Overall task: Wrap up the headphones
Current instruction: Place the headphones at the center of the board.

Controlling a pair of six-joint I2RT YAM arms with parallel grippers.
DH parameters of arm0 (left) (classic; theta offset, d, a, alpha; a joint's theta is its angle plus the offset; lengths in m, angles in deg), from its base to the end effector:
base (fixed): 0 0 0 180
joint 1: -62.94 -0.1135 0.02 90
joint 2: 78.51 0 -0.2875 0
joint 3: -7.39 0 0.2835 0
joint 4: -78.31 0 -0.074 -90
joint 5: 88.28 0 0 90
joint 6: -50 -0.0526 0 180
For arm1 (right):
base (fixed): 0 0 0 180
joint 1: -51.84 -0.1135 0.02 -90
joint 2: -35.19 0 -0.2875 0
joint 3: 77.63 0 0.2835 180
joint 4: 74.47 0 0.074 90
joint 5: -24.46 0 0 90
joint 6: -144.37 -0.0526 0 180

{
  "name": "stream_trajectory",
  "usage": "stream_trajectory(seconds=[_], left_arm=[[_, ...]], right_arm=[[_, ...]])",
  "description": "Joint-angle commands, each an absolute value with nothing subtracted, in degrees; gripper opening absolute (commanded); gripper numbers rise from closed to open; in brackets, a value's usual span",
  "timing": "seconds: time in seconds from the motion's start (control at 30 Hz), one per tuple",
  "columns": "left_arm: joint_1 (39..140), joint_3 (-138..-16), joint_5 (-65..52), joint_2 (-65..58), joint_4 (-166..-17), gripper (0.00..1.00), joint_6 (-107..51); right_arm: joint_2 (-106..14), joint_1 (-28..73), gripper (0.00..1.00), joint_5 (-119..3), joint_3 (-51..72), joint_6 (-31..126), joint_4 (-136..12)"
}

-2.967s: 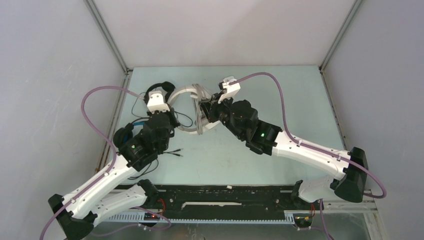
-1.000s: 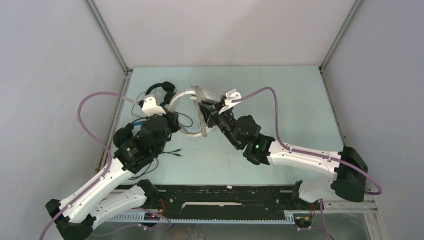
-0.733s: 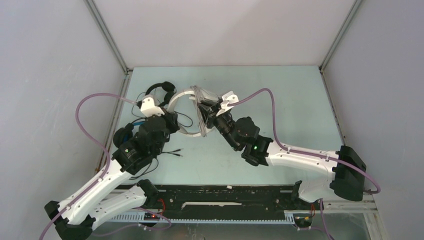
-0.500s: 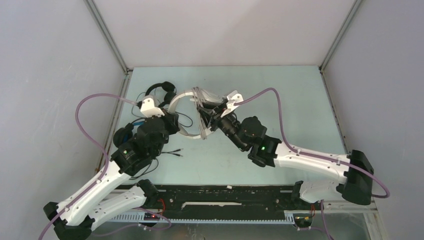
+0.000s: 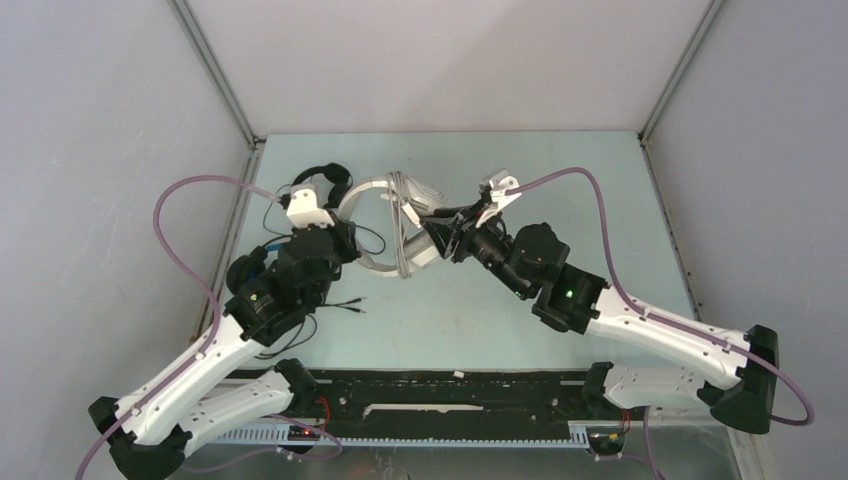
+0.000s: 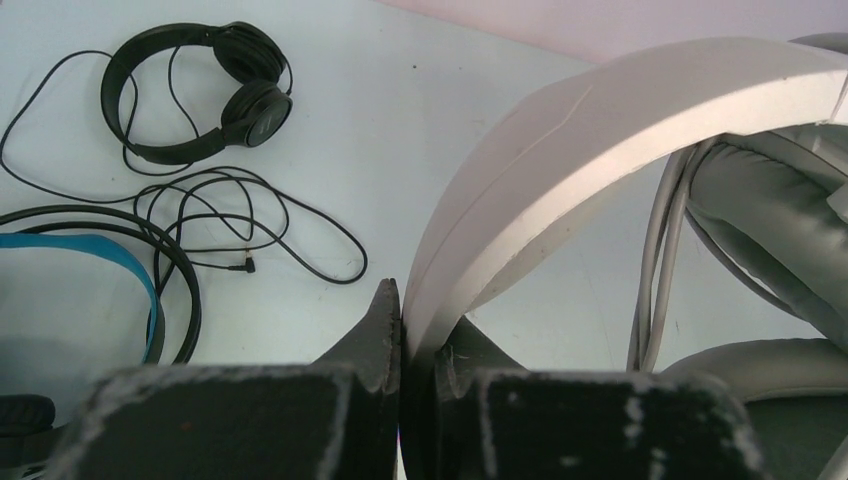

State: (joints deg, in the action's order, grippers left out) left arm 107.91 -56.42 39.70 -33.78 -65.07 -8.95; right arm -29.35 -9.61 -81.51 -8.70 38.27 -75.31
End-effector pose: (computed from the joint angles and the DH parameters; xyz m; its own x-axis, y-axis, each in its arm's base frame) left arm 0.1600 -0.1140 0.3737 -0.2559 -0.3191 -0.9125 0.0116 0.9429 -0.3329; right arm 0.1576 0.2594 0.4061 -0.1560 0.2711 -0.9498 -0.6976 0.6505 0.3003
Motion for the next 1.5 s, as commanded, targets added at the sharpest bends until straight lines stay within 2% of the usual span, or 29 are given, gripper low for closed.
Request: stream_trajectory(seconds=[0.0, 0.33, 0.57, 0.73, 0.83, 0.93, 1.07, 1.17, 1.47], left_arm=[[108.1, -63.22, 40.83, -33.24, -74.53, 0.0, -8.78], [108.1, -62.45, 39.16, -30.97, -79.09, 0.0, -13.67], [108.11, -63.13, 38.76, -27.43, -79.78, 0.0, -15.45], [108.01, -64.0, 38.24, -23.27, -80.5, 0.0, -16.06], [107.92, -63.86, 38.68, -20.63, -82.58, 0.0, -16.49], [107.3, -64.08, 39.26, -17.15, -84.45, 0.0, -15.12], [106.72, -65.54, 34.29, -10.56, -87.09, 0.0, -15.37], [106.75, -66.93, 28.21, -5.58, -89.07, 0.0, -16.98], [106.71, -68.21, 15.0, 2.43, -96.05, 0.0, -22.4]], right_arm=[[-26.58, -8.77, 0.38, -80.68, -7.58, 37.52, -71.04], [-23.13, -7.05, 0.38, -76.77, -7.53, 37.93, -71.91], [-23.6, -6.64, 0.42, -76.17, -4.74, 37.21, -69.05], [-21.49, -6.64, 0.53, -79.14, -3.83, 36.11, -63.48], [-19.07, -5.85, 0.71, -81.28, -3.5, 38.84, -59.72], [-16.63, -4.46, 0.81, -81.96, -1.97, 40.18, -54.33], [-13.99, -3.17, 0.86, -84.28, -2.01, 40.52, -49.11], [-14.75, -0.77, 0.85, -84.39, -2.79, 40.61, -45.32], [-19.88, 18.09, 0.85, -64.17, -2.52, 37.22, -44.32]])
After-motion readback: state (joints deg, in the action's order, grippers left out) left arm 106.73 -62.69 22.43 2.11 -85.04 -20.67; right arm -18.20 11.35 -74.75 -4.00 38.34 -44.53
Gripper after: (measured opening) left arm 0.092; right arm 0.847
